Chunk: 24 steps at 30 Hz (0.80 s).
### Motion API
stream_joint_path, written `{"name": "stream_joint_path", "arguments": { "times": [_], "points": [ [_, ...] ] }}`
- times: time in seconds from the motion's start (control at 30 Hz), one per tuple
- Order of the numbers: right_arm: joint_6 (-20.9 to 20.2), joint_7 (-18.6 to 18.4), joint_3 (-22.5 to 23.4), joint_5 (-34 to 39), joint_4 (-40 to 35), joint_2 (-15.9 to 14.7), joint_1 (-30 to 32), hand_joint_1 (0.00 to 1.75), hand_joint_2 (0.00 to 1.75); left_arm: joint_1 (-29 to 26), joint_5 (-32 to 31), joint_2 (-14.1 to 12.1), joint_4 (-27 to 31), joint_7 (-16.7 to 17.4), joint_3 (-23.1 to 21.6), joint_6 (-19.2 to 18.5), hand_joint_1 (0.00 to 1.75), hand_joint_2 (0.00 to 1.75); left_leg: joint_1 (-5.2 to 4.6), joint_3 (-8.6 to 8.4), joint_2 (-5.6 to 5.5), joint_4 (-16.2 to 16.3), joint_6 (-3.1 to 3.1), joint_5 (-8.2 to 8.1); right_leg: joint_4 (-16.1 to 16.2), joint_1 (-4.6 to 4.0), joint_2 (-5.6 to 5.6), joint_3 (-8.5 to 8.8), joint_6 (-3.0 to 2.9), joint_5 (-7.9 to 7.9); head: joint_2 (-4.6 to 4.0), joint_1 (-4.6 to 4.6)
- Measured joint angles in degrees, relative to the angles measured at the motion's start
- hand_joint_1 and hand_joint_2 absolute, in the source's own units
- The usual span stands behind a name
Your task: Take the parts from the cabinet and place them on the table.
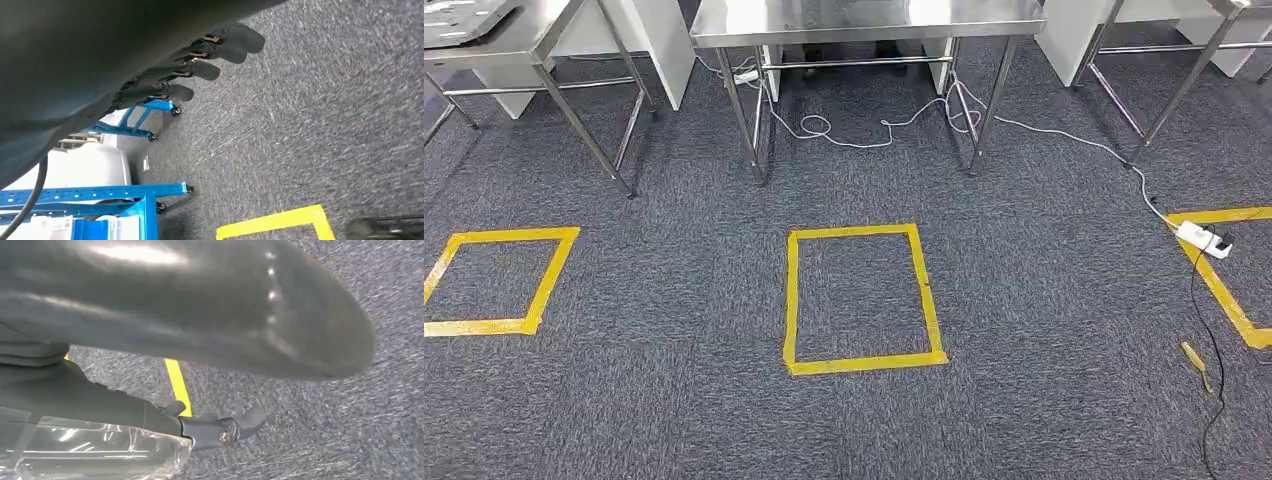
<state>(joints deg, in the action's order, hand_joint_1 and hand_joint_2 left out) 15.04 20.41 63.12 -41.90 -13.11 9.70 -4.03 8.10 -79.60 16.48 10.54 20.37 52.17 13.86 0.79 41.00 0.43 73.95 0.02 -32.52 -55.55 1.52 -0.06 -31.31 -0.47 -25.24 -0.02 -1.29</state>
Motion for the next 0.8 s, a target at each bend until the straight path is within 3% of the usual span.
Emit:
{"name": "stream_joint_path", "arguments": {
  "times": [0.27,0.3,0.33,0.37,0.4,0.43,0.47,0.5,0.53,0.57,0.6,0.67,0.7,0.73,0.8],
  "points": [
    [0.0,0.0,0.0,0.0,0.0,0.0,0.0,0.0,0.0,0.0,-0.1,0.0,0.0,0.0,0.0,-0.1,0.0,0.0,-0.01,-0.19,-0.01,0.7,0.1,-0.21,0.0,-0.13,0.0,-0.29,0.01,0.19,0.0,0.0],
    [0.0,0.0,0.0,0.0,0.0,0.0,0.1,0.0,0.0,0.0,-0.2,0.0,0.0,0.0,0.0,-0.2,0.0,0.0,-0.04,-2.27,-0.02,-1.8,0.54,0.94,0.0,-0.3,0.02,-0.82,0.09,0.59,0.0,-0.02],
    [0.0,-0.1,0.0,0.0,0.0,0.1,0.2,0.0,0.0,0.0,-0.4,0.0,0.0,0.0,0.0,-0.2,0.0,0.0,-0.24,-6.03,-0.09,-7.4,1.25,3.13,0.0,-0.49,0.12,-1.17,0.13,0.89,0.0,-0.04],
    [0.1,-0.2,0.0,0.0,0.0,0.8,0.2,0.0,0.0,0.0,-0.6,-0.3,0.0,-0.2,0.0,-0.5,0.0,0.0,-0.92,-12.33,-0.31,-17.4,3.14,4.64,0.1,-0.4,0.11,-1.47,0.8,1.63,0.0,0.31],
    [0.2,-0.4,0.0,0.0,0.1,0.8,0.1,0.0,0.0,-0.2,-0.6,-0.2,0.0,-0.2,0.0,-0.5,0.0,0.0,-1.7,-11.99,-0.52,-17.4,3.41,5.46,0.2,0.3,-0.05,-1.62,1.43,1.98,0.0,-0.07],
    [0.2,-0.3,0.0,0.0,0.1,1.0,0.2,0.0,0.0,-0.1,-0.6,-0.1,0.0,-0.2,0.0,-0.5,0.0,0.0,-1.14,-12.74,0.2,-20.6,3.98,8.1,0.3,-0.57,-0.07,-2.17,2.19,1.98,0.0,0.04],
    [0.2,-0.4,0.0,0.0,0.1,0.8,0.2,0.0,0.0,0.0,-0.7,-0.1,0.0,-0.3,0.0,-0.5,0.0,0.0,-1.17,-11.28,0.11,-21.1,4.45,9.53,-10.8,-0.19,0.07,-6.92,1.23,-4.62,0.0,0.51],
    [0.2,-0.4,0.0,0.0,0.1,0.6,0.2,0.0,0.0,-0.1,-0.7,-0.1,0.0,-0.3,0.0,-0.5,0.0,0.0,-1.29,-10.72,0.18,-21.1,4.33,9.89,-15.0,-0.04,0.08,-8.48,1.42,-6.34,0.0,0.5],
    [0.2,-0.4,0.0,0.0,0.1,0.5,0.3,0.0,0.0,-0.2,-0.7,-0.1,0.0,-0.3,0.0,-0.6,0.0,0.0,-1.29,-10.17,0.23,-21.0,4.15,10.28,-17.3,0.0,0.07,-9.01,1.95,-7.01,0.0,0.57],
    [0.2,-0.4,0.0,0.0,0.1,0.5,0.3,0.0,0.0,-0.2,-0.7,-0.1,0.0,-0.3,0.0,-0.6,0.0,0.0,-1.25,-9.57,0.24,-21.0,3.87,10.73,-16.1,0.12,0.05,-7.71,2.63,-6.56,0.0,0.55],
    [0.2,-0.4,0.0,0.0,0.1,0.4,0.3,0.0,0.0,-0.2,-0.7,-0.1,-0.1,-0.3,0.0,-0.6,0.0,0.0,-1.19,-9.09,0.23,-20.8,3.62,11.01,-12.6,0.24,0.03,-5.25,3.3,-5.51,0.0,0.57],
    [0.2,-0.4,0.0,0.0,0.1,0.2,0.1,0.0,0.0,-0.2,-0.7,-0.1,-0.1,-0.3,0.0,-0.6,0.0,0.0,-1.09,-7.75,0.21,-19.5,3.14,11.33,-0.4,0.74,-0.15,2.54,4.46,-2.82,0.0,0.59],
    [0.2,-0.4,0.0,0.0,0.1,0.2,-0.1,0.0,0.0,-0.2,-0.7,-0.1,-0.1,-0.3,0.0,-0.6,0.0,0.0,-1.57,-6.93,0.28,-18.5,2.78,11.19,1.5,0.56,-0.22,3.15,3.9,-3.14,0.0,0.59],
    [0.2,-0.4,0.0,0.0,0.1,0.2,-0.1,0.0,0.0,-0.2,-0.7,-0.1,-0.1,-0.3,0.0,-0.6,0.0,0.0,-1.48,-6.7,0.34,-18.1,2.49,11.12,1.2,0.39,0.1,2.66,3.02,-2.45,0.0,0.3],
    [0.2,-0.4,0.0,0.0,0.1,0.2,0.0,0.0,0.0,-0.2,-0.7,-0.1,-0.1,-0.3,0.0,-0.6,0.0,0.0,-1.22,-6.6,0.28,-18.1,1.81,11.59,0.8,-0.02,0.09,2.24,2.3,-2.23,0.0,0.26]
  ]
}}
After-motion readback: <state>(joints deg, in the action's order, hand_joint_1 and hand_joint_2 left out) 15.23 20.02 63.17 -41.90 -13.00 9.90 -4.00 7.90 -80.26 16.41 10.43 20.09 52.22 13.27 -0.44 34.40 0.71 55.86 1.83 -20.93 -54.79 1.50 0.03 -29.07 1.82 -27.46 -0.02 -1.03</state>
